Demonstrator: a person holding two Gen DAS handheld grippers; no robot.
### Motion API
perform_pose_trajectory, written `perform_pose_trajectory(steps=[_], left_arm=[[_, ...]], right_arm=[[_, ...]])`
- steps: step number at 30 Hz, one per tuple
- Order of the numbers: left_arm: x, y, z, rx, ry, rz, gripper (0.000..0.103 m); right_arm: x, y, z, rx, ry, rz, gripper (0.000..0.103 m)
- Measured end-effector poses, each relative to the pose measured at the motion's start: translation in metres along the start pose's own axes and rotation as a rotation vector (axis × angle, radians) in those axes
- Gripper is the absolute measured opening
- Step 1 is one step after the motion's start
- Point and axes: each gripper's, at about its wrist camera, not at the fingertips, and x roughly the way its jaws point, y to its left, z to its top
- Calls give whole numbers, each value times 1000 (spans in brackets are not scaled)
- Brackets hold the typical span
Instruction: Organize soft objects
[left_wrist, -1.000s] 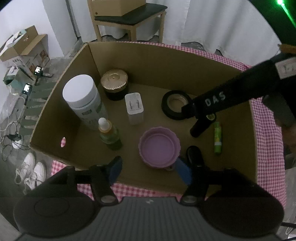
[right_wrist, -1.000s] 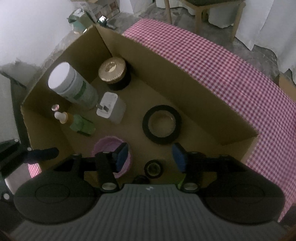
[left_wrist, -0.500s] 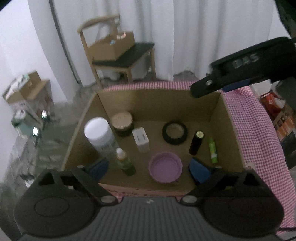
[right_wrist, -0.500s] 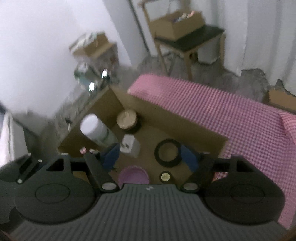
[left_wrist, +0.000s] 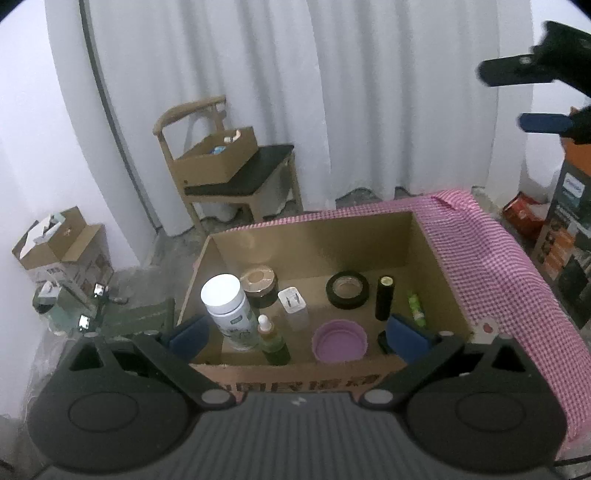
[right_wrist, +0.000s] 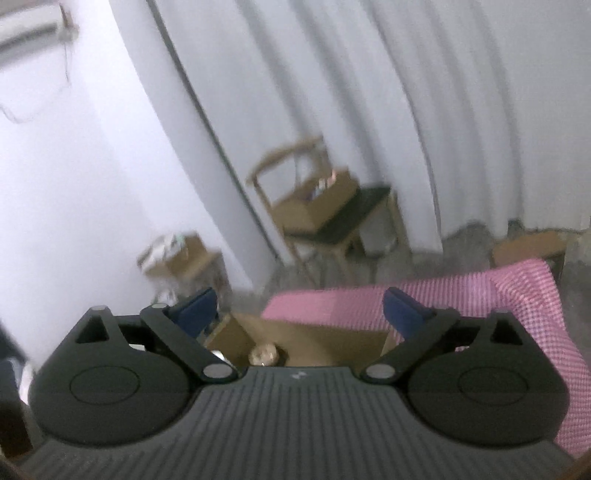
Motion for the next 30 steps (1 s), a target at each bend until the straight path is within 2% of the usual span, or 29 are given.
perform_pose_trajectory(steps=[3,5,8,12,16,21,24,28,30], left_arm=[[-14,1,-15,-2,-44,-24,103],[-26,2,-27,-4,-67,-58,103],[-50,5,-45,-36,-113,-69,103],[-92,16,-64,-107,-166,-104,103],[-129,31,-77,-175,-182,-67,103],[-153,42,-85,-205,-169,83,103],[-158,46,-85,-216,-135,134,103],[-158,51,-82,-229,-100,151,103],[-156,52,-81,-231,-89,149,103]], right_arm=[[-42,6,-20,10,-86,-25,101],[-70,12,-38,23,-113,-53,101],[-104,29,-60,24,-122,-71,101],[-148,65,-74,-38,-136,-100,102],[-183,113,-75,-129,-154,-186,102],[-201,165,-75,-205,-154,-299,102],[-206,188,-82,-217,-139,-377,102],[-210,203,-87,-159,-70,-393,102],[-214,211,-87,-169,-73,-395,102]])
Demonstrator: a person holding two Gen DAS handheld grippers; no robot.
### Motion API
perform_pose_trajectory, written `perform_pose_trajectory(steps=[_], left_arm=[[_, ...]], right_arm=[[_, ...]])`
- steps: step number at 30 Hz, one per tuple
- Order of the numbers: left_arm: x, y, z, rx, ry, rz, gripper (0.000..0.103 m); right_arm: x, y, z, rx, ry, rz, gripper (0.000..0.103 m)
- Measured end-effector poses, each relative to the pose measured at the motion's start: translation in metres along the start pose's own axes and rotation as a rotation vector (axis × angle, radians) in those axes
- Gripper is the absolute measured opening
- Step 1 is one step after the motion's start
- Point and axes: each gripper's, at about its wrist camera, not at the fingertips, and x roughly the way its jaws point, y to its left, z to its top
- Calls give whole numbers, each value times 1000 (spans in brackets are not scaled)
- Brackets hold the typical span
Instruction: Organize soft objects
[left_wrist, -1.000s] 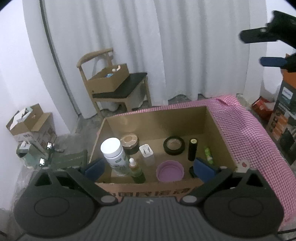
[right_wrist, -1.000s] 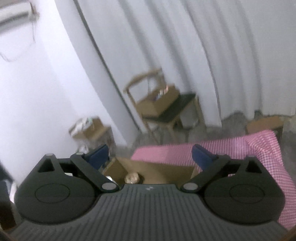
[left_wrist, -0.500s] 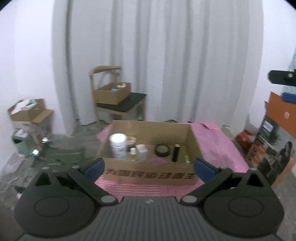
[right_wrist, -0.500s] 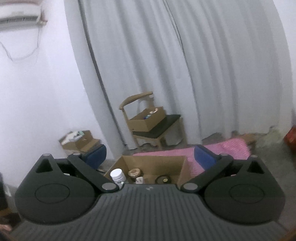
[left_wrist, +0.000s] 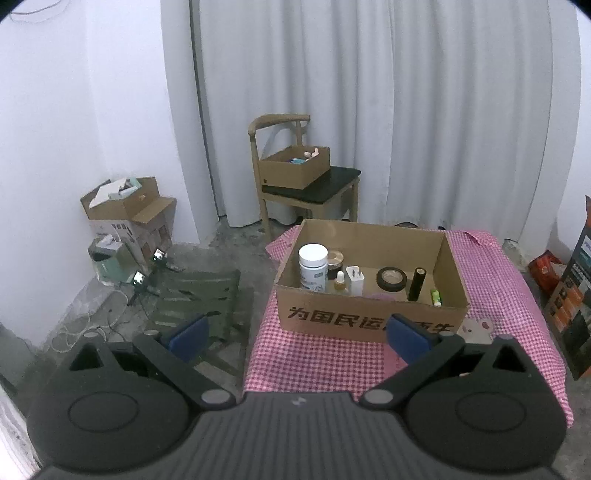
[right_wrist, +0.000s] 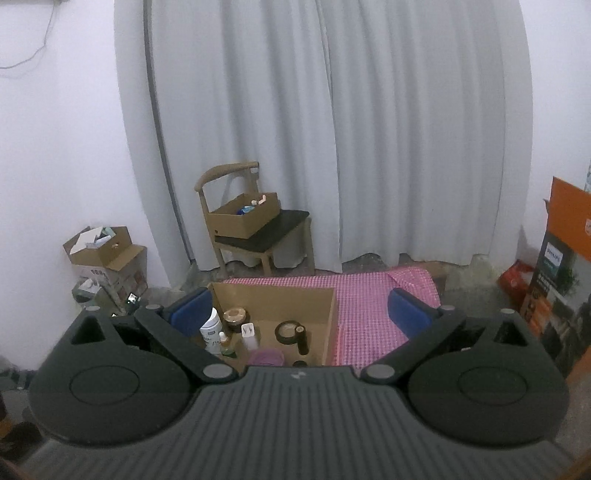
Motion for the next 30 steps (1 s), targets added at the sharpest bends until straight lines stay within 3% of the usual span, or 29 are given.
perform_pose_trajectory(steps=[4,6,12,21,30], left_arm=[[-3,-1,-4,-26,-9,-14,103],[-2,1,-5,-53,-28,-22,103],[23,-2,-1,-60,-1,-8,103],[83,-2,8,-48,145,1,103],[138,-13,26,6,239,-34,103]], right_arm=[[-16,12,-3,-39,-114,5,102],[-11,15,-5,-47,-119,8,102],[46,16,-18,21,53,81,102],[124,36,-51,-11,172,-24,102],[205,49,-78,28,312,-27,102]])
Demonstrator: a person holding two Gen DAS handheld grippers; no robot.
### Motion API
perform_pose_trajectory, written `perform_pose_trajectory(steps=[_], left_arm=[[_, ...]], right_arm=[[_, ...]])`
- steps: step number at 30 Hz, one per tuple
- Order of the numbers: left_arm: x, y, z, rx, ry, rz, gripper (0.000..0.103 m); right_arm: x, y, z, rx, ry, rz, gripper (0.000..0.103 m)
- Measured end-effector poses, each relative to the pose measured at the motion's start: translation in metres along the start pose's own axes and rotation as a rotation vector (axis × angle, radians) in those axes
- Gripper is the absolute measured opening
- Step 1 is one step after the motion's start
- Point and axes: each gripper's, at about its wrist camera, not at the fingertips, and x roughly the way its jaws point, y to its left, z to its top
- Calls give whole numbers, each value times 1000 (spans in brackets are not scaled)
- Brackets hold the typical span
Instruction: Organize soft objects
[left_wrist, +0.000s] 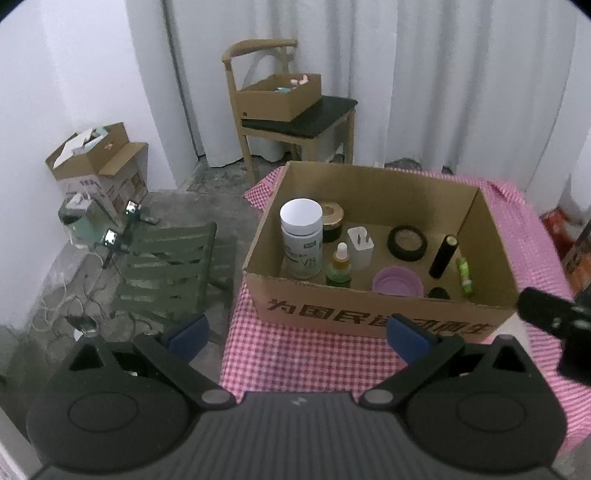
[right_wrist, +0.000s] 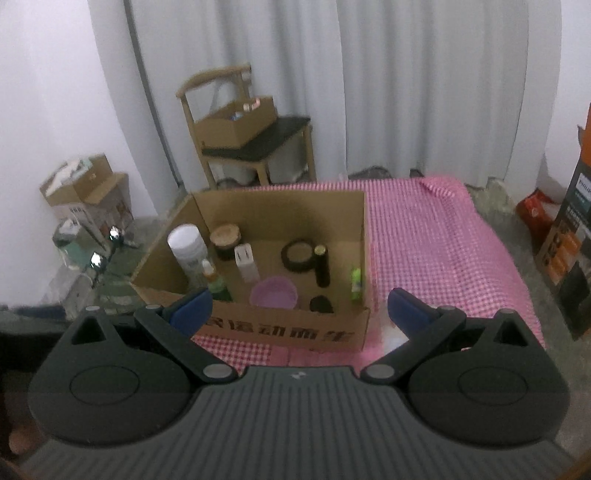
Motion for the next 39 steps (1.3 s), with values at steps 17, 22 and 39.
perform_pose_trajectory(steps=[17,22,39], left_arm=[[40,-9,12,87,83,25,103],[44,-10,12,95,91,27,103],[47,-8,11,101,104,38,103]], right_arm=[[76,8,-14,-6,131,-20,102],[83,8,-16,-11,142,-30,102],[90,8,-20,-13,158,-36,102]])
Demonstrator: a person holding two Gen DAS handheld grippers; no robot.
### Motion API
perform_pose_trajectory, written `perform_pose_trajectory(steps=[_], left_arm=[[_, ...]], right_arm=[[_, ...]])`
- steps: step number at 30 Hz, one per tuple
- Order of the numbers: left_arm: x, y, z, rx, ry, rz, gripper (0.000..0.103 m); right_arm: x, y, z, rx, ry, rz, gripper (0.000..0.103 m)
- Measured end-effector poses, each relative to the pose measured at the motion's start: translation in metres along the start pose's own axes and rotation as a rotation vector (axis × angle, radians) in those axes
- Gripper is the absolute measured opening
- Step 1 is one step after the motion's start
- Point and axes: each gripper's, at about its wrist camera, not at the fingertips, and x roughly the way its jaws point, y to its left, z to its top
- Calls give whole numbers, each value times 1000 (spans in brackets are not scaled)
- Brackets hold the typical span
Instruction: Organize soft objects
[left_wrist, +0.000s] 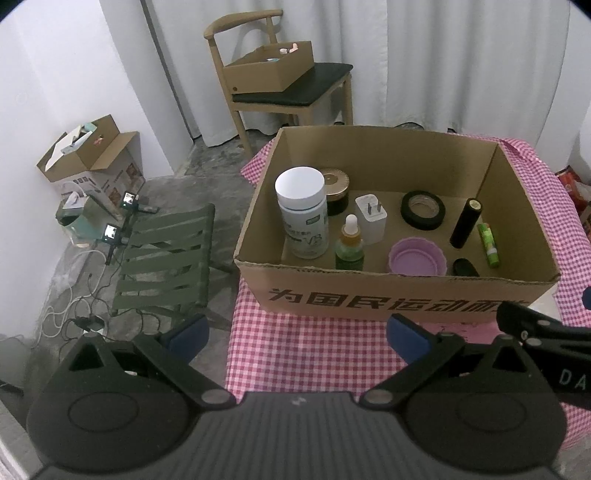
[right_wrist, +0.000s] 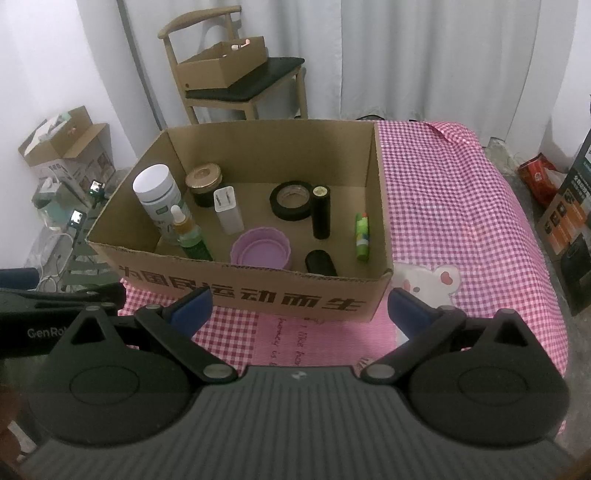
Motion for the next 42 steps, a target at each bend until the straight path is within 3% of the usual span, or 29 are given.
perform_pose_trajectory(steps=[42], left_arm=[[-1,0,0,4,-5,10,103]], right_arm=[[-1,1,2,-4,-3,-6,102]])
